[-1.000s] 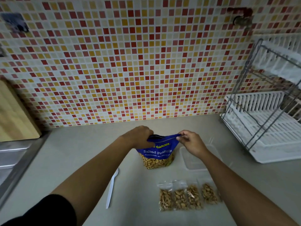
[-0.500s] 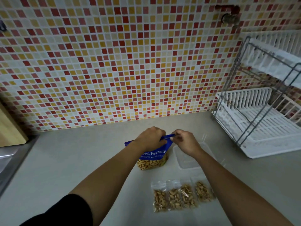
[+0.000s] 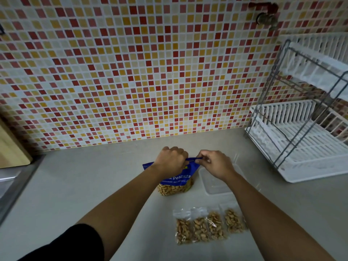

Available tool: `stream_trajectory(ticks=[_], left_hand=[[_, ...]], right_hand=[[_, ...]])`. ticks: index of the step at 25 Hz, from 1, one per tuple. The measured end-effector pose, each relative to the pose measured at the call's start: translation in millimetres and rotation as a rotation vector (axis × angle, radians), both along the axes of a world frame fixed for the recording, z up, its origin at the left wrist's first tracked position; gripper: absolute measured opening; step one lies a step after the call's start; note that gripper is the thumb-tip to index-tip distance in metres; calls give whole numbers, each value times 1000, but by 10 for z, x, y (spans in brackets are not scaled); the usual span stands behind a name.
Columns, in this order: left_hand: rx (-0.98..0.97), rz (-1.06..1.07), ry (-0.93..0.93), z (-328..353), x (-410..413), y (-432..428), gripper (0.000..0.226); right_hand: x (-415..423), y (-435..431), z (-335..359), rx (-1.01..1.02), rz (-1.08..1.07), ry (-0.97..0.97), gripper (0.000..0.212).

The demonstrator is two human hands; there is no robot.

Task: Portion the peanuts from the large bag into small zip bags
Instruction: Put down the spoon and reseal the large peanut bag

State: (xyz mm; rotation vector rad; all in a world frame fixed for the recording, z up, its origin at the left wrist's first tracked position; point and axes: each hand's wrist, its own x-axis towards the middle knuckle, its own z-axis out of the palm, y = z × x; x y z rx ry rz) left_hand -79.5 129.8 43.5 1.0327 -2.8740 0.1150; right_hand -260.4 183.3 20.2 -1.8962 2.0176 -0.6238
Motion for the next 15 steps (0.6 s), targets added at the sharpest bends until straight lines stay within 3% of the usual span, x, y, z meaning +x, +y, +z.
stream_trajectory(ticks=[8, 15], left_hand=[[-118, 15, 28, -122, 601, -22, 36], [-267, 6, 66, -144, 1027, -46, 20]], right_hand=[[-33, -33, -34, -46, 41, 30, 17], [-39, -75, -52, -70, 39, 49, 15]])
